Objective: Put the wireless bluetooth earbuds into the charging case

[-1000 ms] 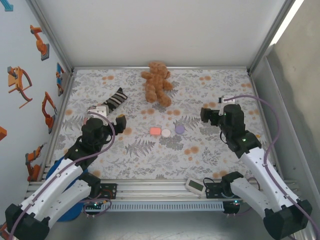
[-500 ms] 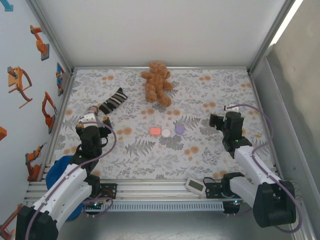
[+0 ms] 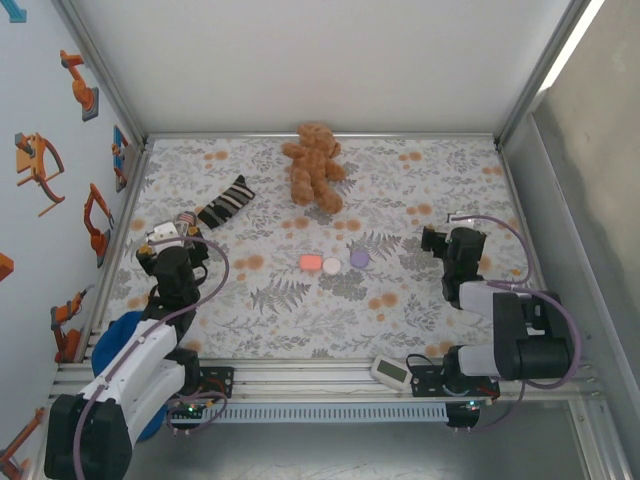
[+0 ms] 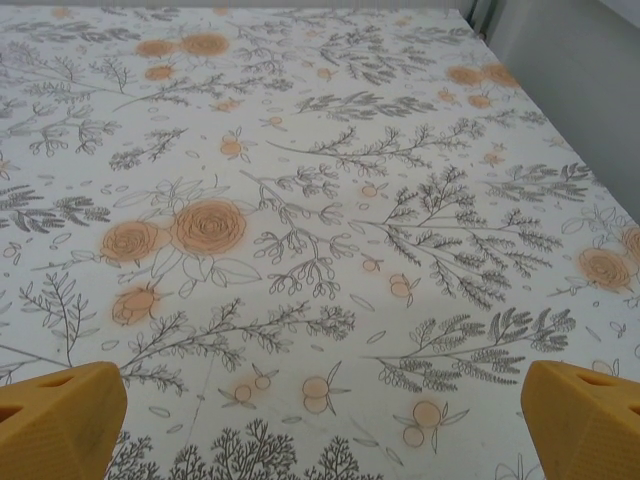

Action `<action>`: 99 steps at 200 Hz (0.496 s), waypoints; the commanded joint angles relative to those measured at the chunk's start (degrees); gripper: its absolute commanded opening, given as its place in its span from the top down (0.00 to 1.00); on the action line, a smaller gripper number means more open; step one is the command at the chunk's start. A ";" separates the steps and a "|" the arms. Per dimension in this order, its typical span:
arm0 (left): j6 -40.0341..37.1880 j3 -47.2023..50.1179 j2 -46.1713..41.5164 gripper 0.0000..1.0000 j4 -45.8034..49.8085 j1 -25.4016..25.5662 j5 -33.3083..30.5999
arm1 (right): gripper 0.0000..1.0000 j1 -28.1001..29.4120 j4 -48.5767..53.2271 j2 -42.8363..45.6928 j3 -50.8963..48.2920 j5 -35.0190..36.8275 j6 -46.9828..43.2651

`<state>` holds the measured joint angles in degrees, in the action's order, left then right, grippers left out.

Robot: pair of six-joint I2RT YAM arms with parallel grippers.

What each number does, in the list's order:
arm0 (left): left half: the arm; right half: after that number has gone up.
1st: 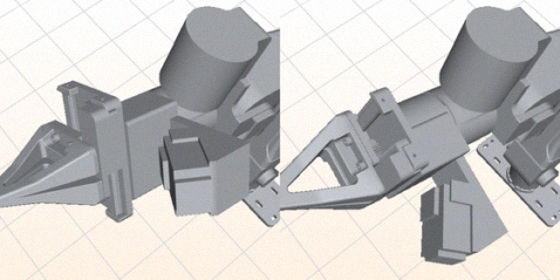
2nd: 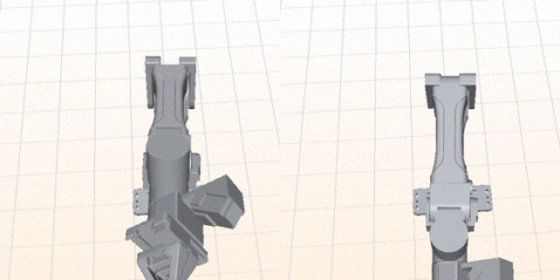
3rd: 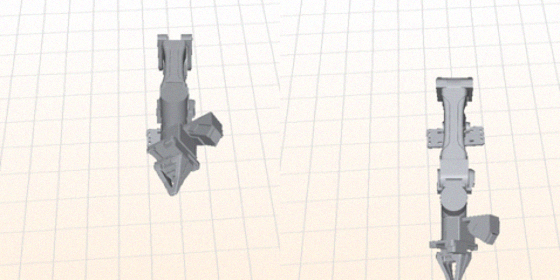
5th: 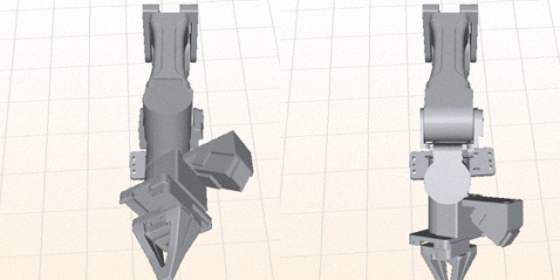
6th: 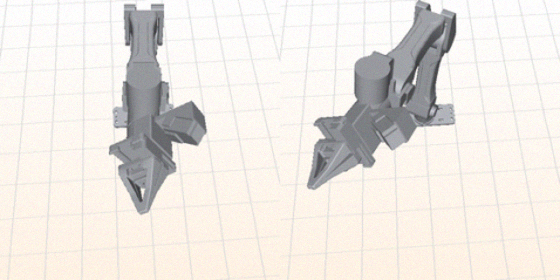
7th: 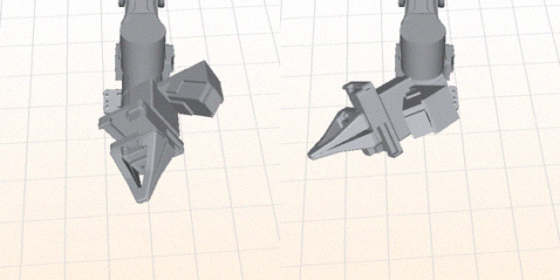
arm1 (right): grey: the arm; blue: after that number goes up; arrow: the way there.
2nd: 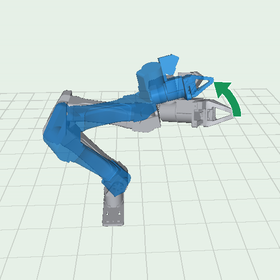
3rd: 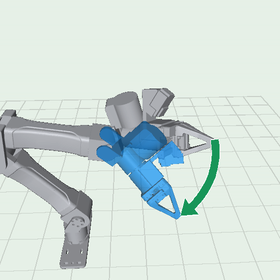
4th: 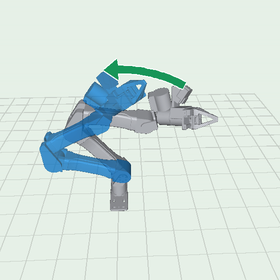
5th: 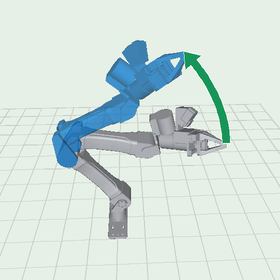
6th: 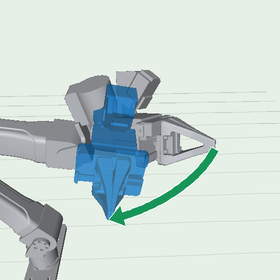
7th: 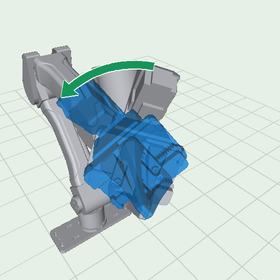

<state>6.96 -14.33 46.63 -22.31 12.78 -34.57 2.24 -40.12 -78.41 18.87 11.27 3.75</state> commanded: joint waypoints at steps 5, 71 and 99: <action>-3.18 1.02 2.69 0.04 -6.60 -1.54 2.68 | 0.00 -2.19 -9.37 -3.23 0.49 -3.25 -0.59; -4.51 0.21 17.07 0.04 -18.52 -3.03 7.92 | 0.00 -5.78 -13.95 -9.93 1.05 -8.33 2.33; -3.40 -0.31 21.15 0.04 -21.20 -3.06 9.30 | 0.00 -6.09 -11.70 -10.01 2.24 -9.08 2.52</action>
<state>3.73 -14.02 65.60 -37.74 10.02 -27.59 -3.38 -50.85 -88.44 19.31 3.62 5.06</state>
